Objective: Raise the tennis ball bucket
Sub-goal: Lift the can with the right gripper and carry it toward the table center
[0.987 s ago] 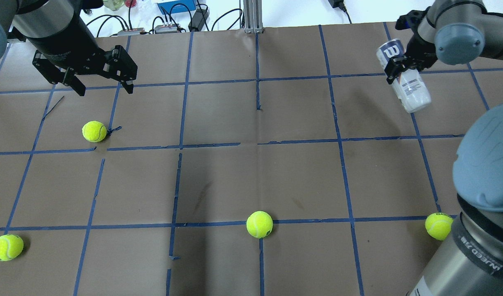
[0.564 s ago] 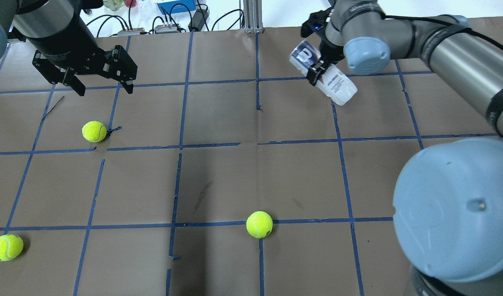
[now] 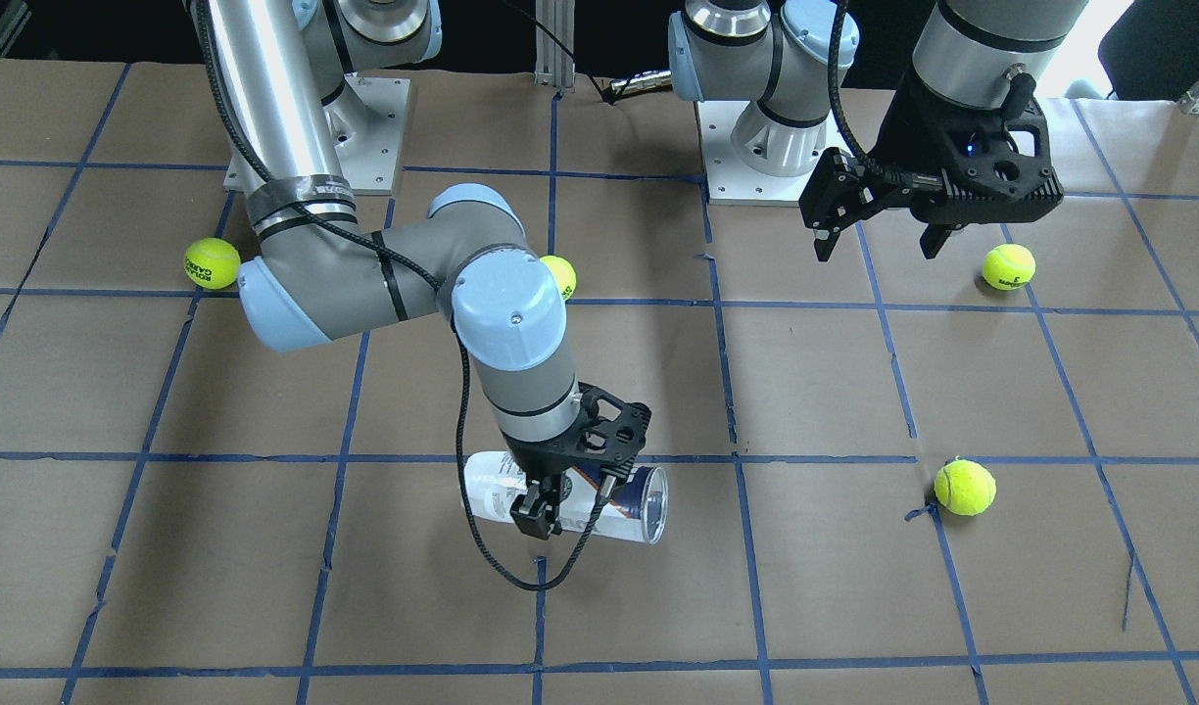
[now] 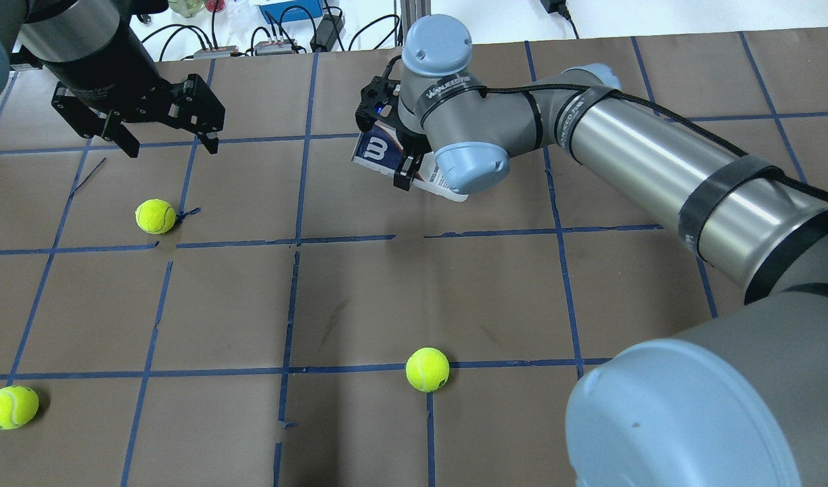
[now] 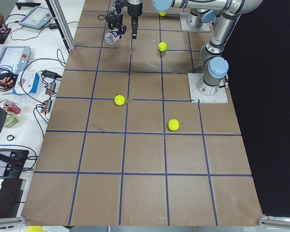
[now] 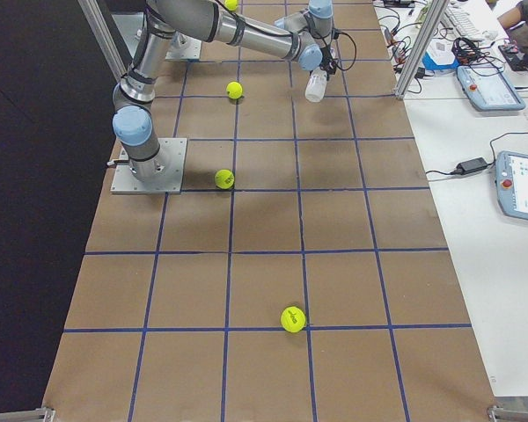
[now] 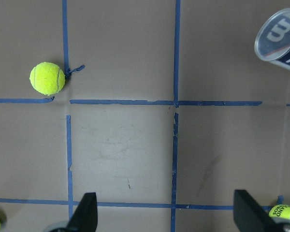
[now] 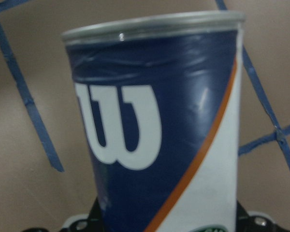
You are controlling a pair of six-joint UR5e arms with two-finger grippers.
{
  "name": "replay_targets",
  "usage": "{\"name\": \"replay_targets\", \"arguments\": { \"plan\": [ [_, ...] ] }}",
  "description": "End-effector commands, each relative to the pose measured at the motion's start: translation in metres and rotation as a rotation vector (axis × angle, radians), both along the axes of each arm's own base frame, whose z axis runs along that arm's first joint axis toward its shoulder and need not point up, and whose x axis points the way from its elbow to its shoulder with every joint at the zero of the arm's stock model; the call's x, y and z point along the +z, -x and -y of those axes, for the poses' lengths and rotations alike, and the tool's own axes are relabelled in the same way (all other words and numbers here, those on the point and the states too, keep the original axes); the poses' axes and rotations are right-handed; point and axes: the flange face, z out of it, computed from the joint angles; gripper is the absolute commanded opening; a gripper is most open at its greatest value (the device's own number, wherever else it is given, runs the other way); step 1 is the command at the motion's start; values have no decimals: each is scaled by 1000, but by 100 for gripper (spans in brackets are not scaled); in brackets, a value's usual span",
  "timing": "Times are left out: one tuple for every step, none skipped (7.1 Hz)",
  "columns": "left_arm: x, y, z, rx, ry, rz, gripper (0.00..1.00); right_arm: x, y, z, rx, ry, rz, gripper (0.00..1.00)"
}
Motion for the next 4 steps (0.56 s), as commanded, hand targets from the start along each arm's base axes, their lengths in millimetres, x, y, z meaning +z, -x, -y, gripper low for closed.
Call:
{"name": "replay_targets", "arguments": {
  "plan": [
    [1,0,-1,0,-1,-2,100,0,-31,-23,183,33,-25,81],
    [1,0,-1,0,-1,-2,100,-8,-33,-26,242,26,-39,81],
    [1,-1,-1,0,-1,0,100,-7,-45,-35,258,28,-35,81],
    [1,-1,-1,1,-1,0,100,-4,-59,-45,263,30,-32,91]
  ]
}}
